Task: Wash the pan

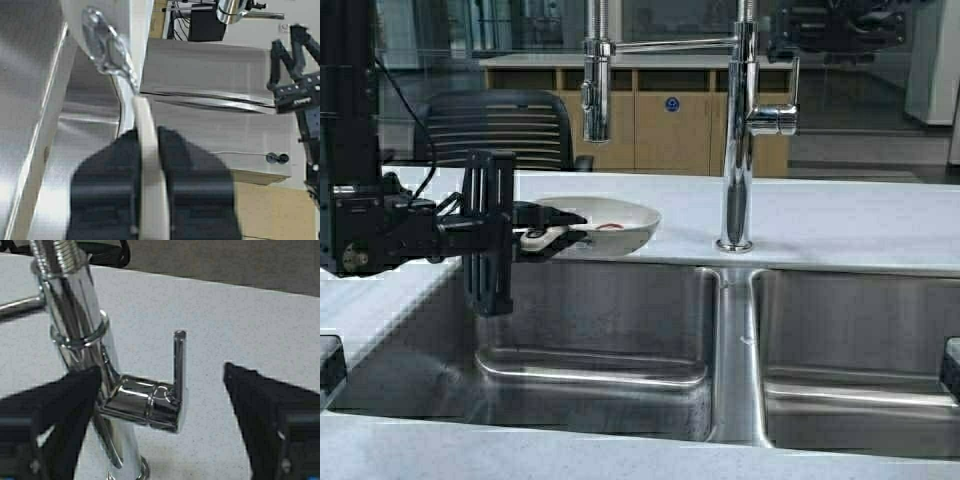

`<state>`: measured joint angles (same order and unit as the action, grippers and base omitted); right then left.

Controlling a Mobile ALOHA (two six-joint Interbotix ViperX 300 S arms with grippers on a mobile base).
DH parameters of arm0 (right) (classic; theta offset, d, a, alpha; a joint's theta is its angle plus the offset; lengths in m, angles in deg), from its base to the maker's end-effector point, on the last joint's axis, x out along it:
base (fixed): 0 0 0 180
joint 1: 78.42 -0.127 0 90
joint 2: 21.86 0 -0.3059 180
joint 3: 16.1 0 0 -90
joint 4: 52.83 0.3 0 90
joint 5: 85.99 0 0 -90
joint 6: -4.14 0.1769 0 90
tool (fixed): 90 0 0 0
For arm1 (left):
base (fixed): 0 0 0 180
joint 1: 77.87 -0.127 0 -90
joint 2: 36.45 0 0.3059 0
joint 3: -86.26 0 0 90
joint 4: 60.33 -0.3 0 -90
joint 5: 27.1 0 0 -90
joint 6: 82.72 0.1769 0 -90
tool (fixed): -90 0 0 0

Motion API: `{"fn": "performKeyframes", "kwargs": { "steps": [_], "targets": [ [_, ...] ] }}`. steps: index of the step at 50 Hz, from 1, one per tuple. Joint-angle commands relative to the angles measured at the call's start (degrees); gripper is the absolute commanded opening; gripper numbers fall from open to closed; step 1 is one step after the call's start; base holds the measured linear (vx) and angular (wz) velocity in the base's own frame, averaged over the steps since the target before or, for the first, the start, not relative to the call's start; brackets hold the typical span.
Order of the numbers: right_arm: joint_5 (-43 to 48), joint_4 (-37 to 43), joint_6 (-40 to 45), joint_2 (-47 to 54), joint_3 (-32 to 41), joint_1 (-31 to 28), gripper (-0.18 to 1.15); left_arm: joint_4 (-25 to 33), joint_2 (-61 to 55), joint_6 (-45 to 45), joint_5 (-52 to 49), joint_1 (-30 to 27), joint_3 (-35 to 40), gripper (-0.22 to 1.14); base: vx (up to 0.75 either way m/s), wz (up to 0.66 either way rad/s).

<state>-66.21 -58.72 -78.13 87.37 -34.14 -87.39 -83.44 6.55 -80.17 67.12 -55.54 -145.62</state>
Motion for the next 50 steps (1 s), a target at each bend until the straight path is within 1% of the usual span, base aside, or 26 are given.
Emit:
{"fn": "performKeyframes", "kwargs": {
  "steps": [1, 9, 20, 39, 50],
  "targets": [
    [-1.14, -0.09, -0.18, 1.85, 4.83, 0.88, 1.04, 0.00, 2.02, 0.97, 1.23, 0.18, 0.18, 0.02, 0.00, 0.00],
    [-3.08, -0.09, -0.09, 5.63, 8.96, 1.49, 1.04, 0.09, 1.93, 0.97, 1.23, 0.09, 0.44, 0.02, 0.00, 0.00],
    [-6.15, 0.35, 0.18, 9.67, 13.10, 4.13, 1.04, 0.09, 2.11, 0.97, 1.23, 0.18, 0.26, 0.02, 0.00, 0.00],
    [-6.86, 2.02, 0.26, 7.82, 11.95, 12.39, 1.04, 0.00, 1.85, 0.88, 1.23, 0.09, 0.70, 0.02, 0.00, 0.00],
    [-6.42, 1.93, 0.18, 4.57, 11.16, 13.45, 1.04, 0.00, 1.85, 0.88, 1.14, 0.18, 0.79, 0.02, 0.00, 0.00]
  ]
}}
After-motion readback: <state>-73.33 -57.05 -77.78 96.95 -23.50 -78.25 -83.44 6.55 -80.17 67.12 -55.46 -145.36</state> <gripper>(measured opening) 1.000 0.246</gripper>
